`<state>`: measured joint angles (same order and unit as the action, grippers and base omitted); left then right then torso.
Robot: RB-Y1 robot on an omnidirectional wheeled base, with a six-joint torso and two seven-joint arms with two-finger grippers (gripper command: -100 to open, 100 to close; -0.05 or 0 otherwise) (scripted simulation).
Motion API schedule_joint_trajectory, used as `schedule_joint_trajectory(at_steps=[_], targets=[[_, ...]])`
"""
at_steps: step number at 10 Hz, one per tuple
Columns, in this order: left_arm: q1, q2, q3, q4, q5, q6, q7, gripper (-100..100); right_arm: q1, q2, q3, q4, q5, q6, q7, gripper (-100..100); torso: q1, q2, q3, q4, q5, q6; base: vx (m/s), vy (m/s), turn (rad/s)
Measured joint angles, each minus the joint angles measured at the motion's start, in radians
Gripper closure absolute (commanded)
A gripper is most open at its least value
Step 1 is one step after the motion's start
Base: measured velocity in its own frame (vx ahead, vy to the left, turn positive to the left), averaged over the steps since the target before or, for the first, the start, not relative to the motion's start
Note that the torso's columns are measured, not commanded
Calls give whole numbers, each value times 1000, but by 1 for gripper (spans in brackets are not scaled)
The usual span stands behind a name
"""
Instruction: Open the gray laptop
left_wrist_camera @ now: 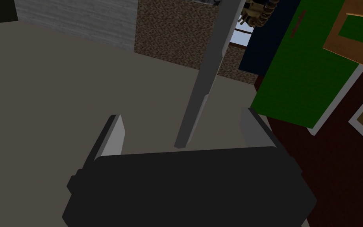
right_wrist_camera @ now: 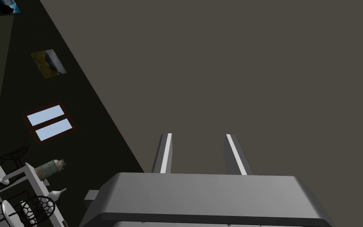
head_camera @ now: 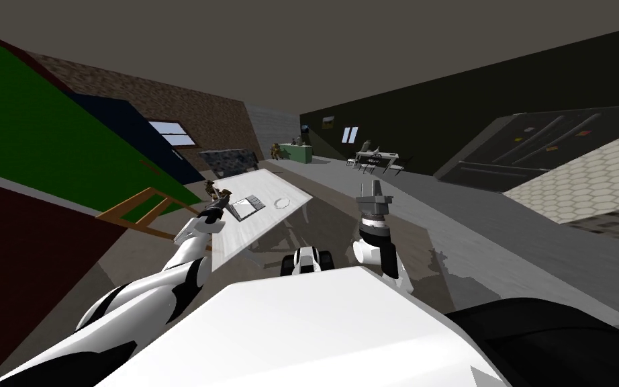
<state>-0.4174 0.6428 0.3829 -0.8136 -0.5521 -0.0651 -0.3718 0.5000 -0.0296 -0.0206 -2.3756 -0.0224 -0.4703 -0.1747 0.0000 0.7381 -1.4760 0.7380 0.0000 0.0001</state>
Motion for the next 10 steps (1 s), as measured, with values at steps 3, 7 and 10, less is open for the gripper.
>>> schedule_joint_trajectory(at_steps=[3, 7, 10], targets=[[-6, -3, 6, 4, -3, 6, -10, 100, 0, 0, 0, 0, 0, 0, 0, 0, -4, -5, -3, -1, -1, -1, 33, -32, 108], [39, 53, -58, 1, 24, -51, 61, 100, 1, 0, 0, 0, 0, 0, 0, 0, 2, -2, -1, -1, 2, 2, 96, -104, 158], [70, 92, -102, 0, 42, -100, 110, 100, 1, 0, 0, 0, 0, 0, 0, 0, 1, -1, 0, -2, 3, 1, 87, -100, 127]])
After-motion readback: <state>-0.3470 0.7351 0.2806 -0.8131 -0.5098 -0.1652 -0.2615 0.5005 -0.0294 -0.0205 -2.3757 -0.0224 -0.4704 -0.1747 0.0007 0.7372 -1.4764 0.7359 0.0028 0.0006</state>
